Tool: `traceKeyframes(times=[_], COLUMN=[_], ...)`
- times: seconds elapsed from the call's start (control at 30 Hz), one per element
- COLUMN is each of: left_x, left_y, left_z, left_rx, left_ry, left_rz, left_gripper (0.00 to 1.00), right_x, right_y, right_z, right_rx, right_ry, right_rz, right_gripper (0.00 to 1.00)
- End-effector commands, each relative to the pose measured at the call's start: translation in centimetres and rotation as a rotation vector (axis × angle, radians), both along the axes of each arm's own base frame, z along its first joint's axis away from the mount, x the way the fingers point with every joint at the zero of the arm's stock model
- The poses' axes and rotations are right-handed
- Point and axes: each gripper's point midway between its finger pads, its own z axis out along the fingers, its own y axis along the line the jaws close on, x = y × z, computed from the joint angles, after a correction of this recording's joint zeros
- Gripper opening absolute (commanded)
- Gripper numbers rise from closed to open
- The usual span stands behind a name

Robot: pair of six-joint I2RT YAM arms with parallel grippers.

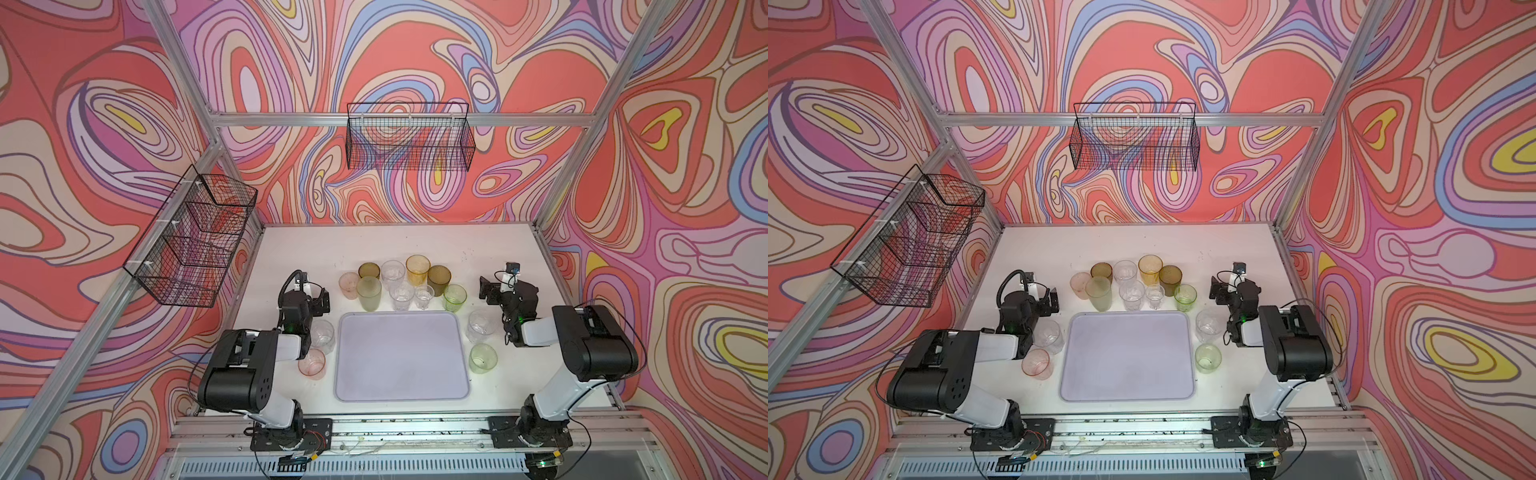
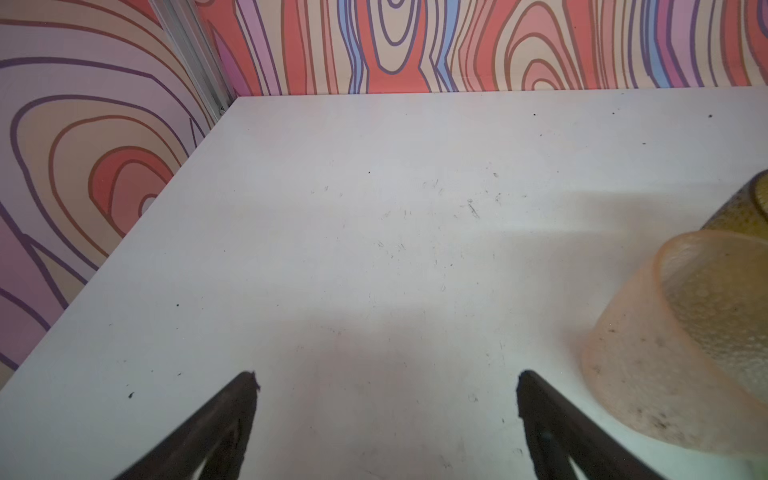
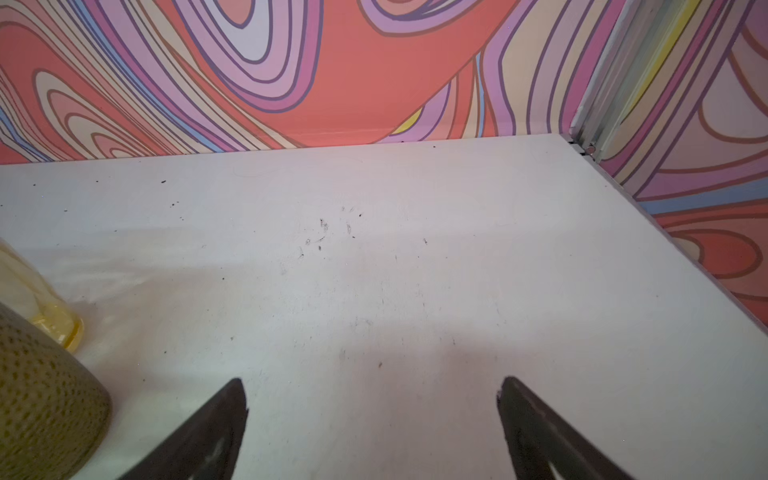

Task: Place the glasses into the tray

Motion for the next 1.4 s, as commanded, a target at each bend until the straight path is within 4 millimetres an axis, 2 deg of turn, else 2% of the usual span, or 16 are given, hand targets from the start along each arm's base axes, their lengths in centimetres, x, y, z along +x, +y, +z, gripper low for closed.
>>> traceKeyframes(times=[0.0,0.8,0.87,0.93,1.07,1.13,1.37], left_x=[0.4,0.3,0.2,-0.2,-0.5,-0.6,-0.8], left_y=[0.1,0.1,0.5,1.1,2.1,2.6,2.6], left_z=[0.5,0.5,0.7,1.3,2.9,4.0,8.0], left_rx=[0.005,0.006,0.007,0.008,0.010,0.012,-0.008], left_ry=[-0.018,-0.022,-0.034,-0.055,-0.036,-0.020,0.056], left_rz=[-0.006,-0.006,0.018,0.057,0.117,0.149,0.165], left_gripper=[1.00,1.00,1.00,1.00,1.00,1.00,1.00], right_x=[0.1,0.0,0.0,0.0,0.0,0.1,-0.8], right_y=[-0.2,-0.1,0.2,0.4,-0.8,-1.6,-2.3], right_z=[0.1,0.1,0.5,1.3,3.6,4.1,7.3], right_rx=[-0.003,-0.003,-0.009,-0.009,-0.010,-0.023,-0.025], right_ry=[-0.002,-0.003,-0.012,-0.012,0.012,0.067,0.168], right_rz=[-0.001,0.000,0.021,0.035,-0.037,-0.083,-0.127], right_gripper=[0.98,0.98,0.98,0.98,0.98,0.98,0.98])
